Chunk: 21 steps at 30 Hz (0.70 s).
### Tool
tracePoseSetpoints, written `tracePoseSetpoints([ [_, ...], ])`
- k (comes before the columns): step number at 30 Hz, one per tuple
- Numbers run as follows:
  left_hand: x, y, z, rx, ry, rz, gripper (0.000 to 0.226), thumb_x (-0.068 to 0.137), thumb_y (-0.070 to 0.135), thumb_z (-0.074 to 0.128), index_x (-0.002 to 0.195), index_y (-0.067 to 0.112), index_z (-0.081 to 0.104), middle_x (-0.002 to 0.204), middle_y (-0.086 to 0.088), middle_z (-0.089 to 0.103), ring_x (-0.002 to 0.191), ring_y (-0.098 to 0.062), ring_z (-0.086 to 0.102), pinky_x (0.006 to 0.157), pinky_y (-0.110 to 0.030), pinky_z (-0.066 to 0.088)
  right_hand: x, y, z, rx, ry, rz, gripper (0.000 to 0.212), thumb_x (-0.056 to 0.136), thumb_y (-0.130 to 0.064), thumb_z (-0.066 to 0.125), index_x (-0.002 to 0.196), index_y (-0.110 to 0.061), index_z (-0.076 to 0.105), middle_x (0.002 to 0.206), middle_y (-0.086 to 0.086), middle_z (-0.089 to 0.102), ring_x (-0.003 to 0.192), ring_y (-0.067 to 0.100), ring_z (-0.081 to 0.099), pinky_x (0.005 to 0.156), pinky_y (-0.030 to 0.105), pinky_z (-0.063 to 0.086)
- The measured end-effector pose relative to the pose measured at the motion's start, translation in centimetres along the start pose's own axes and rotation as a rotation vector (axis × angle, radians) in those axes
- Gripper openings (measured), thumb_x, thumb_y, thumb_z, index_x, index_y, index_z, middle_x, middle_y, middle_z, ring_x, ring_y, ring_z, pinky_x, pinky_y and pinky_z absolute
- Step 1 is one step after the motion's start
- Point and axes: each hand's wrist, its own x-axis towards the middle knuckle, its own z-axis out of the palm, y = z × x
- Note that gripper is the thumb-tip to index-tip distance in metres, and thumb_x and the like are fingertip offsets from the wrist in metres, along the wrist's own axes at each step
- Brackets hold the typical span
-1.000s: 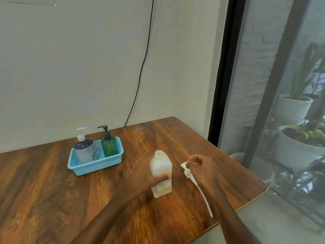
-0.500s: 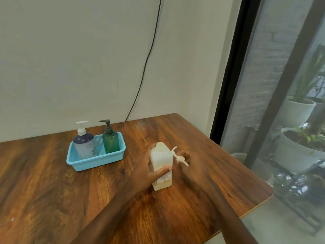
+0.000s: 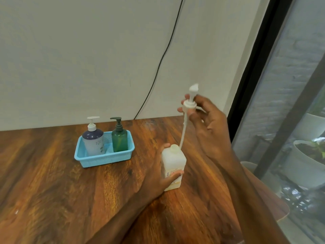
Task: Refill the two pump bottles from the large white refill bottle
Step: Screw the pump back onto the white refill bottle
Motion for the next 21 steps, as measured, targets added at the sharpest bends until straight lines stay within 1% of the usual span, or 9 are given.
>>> tracePoseSetpoints([
  [2,0.1,0.0,-0.1,-0.013,-0.015,-0.002,0.083,0.085,0.023,0.087,0.148,0.015,0.034,0.132,0.029,0.035,0.113,0.043,0.027,0.084,0.015,0.025,1.1,-1.6,0.3,0.011,0.014,-0.056,0.033,0.105,-0.011,0.055,0.138,-0.012,0.058,0.128,-0.003,0.068,0.111,0.01,0.071,0.097,0.039,0.058],
  [5,0.2,-0.1,0.2,-0.019,-0.033,0.007,0.082,0.086,0.025,0.086,0.148,0.021,0.031,0.131,0.031,0.033,0.11,0.044,0.025,0.081,0.016,0.025,2.4,-2.7,0.8,0.007,-0.006,-0.107,0.035,0.105,-0.008,0.053,0.14,-0.008,0.056,0.129,0.002,0.068,0.109,0.013,0.072,0.099,0.043,0.057],
  [7,0.2,-0.2,0.3,-0.024,-0.037,0.014,0.081,0.087,0.025,0.085,0.145,0.026,0.029,0.129,0.036,0.031,0.109,0.045,0.026,0.08,0.016,0.025,2.6,-2.3,1.1,-0.008,-0.036,-0.098,0.036,0.105,-0.008,0.053,0.14,-0.008,0.056,0.129,0.002,0.068,0.109,0.014,0.072,0.099,0.047,0.056],
  [9,0.2,-0.4,0.3,-0.027,-0.037,0.017,0.081,0.087,0.024,0.085,0.145,0.026,0.028,0.129,0.037,0.03,0.111,0.044,0.026,0.081,0.015,0.026,2.4,-1.4,1.3,-0.047,-0.067,-0.073,0.035,0.105,-0.009,0.054,0.14,-0.012,0.057,0.128,0.0,0.068,0.109,0.013,0.072,0.099,0.048,0.057],
  [13,0.5,-1.0,0.6,-0.045,-0.02,0.016,0.083,0.085,0.027,0.087,0.145,0.028,0.03,0.135,0.035,0.033,0.118,0.039,0.028,0.083,0.013,0.029,1.3,1.4,1.5,-0.101,-0.113,-0.011,0.036,0.104,-0.01,0.056,0.139,-0.016,0.059,0.127,-0.004,0.069,0.113,0.008,0.07,0.101,0.044,0.056],
  [16,0.7,-1.7,0.9,-0.051,-0.015,0.013,0.087,0.084,0.036,0.087,0.146,0.04,0.027,0.138,0.033,0.039,0.123,0.03,0.037,0.089,0.008,0.036,0.0,3.6,1.6,-0.145,-0.161,0.048,0.031,0.103,-0.015,0.059,0.134,-0.017,0.062,0.119,-0.006,0.072,0.111,0.006,0.069,0.098,0.041,0.058],
  [18,0.8,-2.0,1.0,-0.052,-0.014,-0.001,0.092,0.082,0.049,0.085,0.147,0.055,0.021,0.142,0.035,0.042,0.129,0.014,0.047,0.097,-0.004,0.046,-1.4,5.2,1.6,-0.217,-0.223,0.108,0.023,0.103,-0.021,0.06,0.126,-0.02,0.065,0.113,-0.008,0.072,0.105,0.005,0.069,0.091,0.041,0.058],
  [19,0.8,-2.0,1.0,-0.054,-0.014,-0.016,0.094,0.081,0.054,0.084,0.146,0.064,0.017,0.143,0.037,0.042,0.13,0.01,0.05,0.098,-0.008,0.048,-2.2,6.0,1.6,-0.247,-0.249,0.129,0.02,0.103,-0.024,0.061,0.122,-0.022,0.066,0.112,-0.009,0.072,0.104,0.005,0.068,0.091,0.041,0.058],
  [21,0.9,-2.1,1.0,-0.056,-0.015,-0.035,0.094,0.081,0.058,0.083,0.14,0.075,0.012,0.142,0.04,0.042,0.128,0.011,0.052,0.095,-0.006,0.047,-3.7,7.6,1.8,-0.297,-0.27,0.168,0.023,0.101,-0.03,0.063,0.124,-0.027,0.065,0.118,-0.013,0.07,0.108,0.004,0.066,0.095,0.041,0.057],
])
